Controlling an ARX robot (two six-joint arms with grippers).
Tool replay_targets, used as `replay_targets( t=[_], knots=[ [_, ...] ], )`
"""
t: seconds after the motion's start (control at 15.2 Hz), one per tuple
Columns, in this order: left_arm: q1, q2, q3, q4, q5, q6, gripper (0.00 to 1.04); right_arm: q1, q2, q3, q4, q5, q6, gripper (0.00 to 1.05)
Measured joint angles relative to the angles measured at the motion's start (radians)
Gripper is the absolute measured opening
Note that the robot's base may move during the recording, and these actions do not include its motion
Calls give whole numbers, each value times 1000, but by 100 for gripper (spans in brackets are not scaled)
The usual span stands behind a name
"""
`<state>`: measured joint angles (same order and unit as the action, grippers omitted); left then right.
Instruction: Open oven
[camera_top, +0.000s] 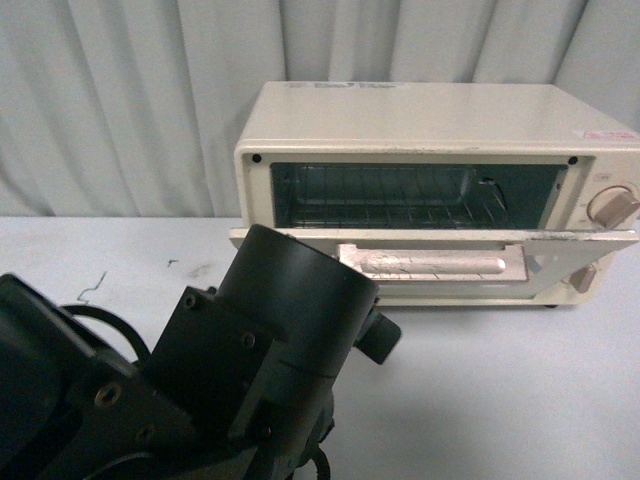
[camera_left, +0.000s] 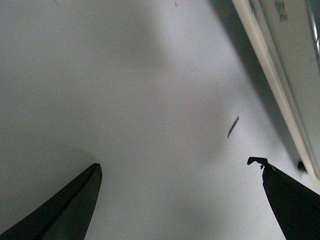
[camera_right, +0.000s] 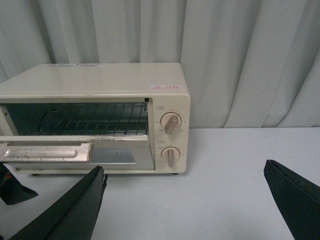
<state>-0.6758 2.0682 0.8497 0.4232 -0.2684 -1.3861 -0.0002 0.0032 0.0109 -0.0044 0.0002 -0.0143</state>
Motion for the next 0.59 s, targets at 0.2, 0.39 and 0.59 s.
replay_targets(
  t=[0.2, 0.39, 0.59],
  knots=[
    [2, -39, -100, 88, -37, -46, 98, 0, 0, 0, 0, 0, 0, 98],
    [-2, -160, -213, 124, 79, 3, 98, 0, 0, 0, 1, 0, 0, 98],
    [16, -314, -317, 87, 122, 112, 98, 0, 0, 0, 1, 0, 0, 98]
  ],
)
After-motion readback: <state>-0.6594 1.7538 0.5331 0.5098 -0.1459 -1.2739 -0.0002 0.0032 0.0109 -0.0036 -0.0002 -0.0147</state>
